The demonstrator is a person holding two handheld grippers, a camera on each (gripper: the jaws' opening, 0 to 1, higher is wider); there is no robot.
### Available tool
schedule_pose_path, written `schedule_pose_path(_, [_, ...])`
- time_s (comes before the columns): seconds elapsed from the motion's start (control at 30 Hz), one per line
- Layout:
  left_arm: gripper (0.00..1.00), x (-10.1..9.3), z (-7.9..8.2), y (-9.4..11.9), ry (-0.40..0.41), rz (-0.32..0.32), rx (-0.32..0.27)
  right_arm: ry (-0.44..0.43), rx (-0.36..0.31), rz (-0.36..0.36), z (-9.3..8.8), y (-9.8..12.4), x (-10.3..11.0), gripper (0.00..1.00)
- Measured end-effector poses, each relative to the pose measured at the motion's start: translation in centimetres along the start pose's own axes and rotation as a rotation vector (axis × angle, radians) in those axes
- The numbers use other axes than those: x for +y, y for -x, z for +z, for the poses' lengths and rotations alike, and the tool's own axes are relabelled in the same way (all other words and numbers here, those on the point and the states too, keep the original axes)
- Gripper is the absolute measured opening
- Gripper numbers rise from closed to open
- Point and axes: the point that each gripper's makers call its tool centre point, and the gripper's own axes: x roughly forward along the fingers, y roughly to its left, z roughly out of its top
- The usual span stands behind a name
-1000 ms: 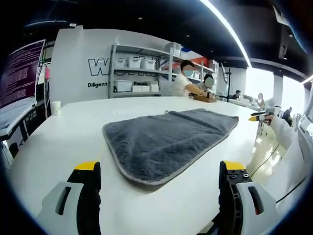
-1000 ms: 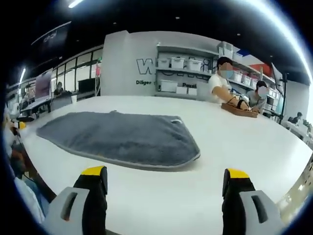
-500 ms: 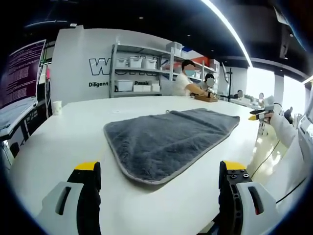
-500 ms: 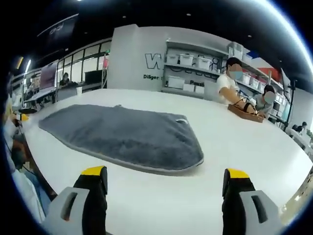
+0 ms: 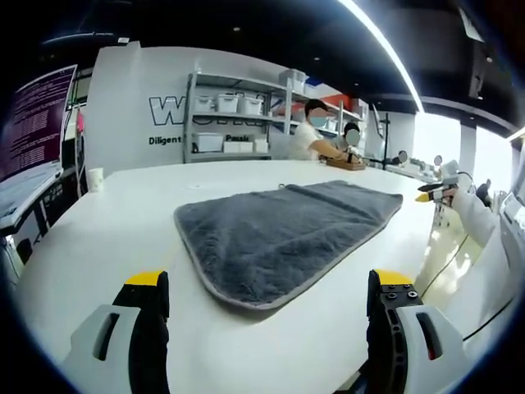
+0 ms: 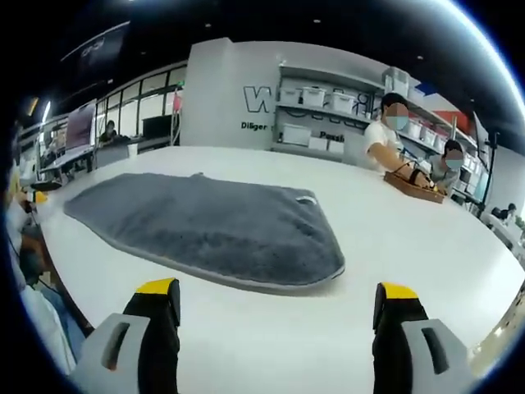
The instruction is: Open the folded towel by lifting each exposed corner and separating the folded layers until the towel lies flat within the target outline without major curled edges
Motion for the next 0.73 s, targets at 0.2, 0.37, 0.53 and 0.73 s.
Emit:
schedule_pose_path(0.2, [1.0,0.08,0.08,-0.12,0.002,-0.004,0.001,-0.001,0.002,0.003,0.03,-0.15,0.3,0.99])
schedule_pose_path(0.37, [1.0,0.18,0.12,0.01,0.005,-0.001,-0.004,0.002,0.018,0.007,-0.42,-0.35,0.57,0.99])
schedule_pose_path(0.53, [1.0,0.26,-0.01,0.1,0.008,0.002,-0.004,-0.002,0.013,0.003,-0.36,-0.36,0.32,0.99])
schedule_pose_path(0.73, [1.0,0.31,0.06,0.15,0.007,0.004,-0.005,-0.006,0.016,-0.001,-0.56,-0.37,0.13,0.99])
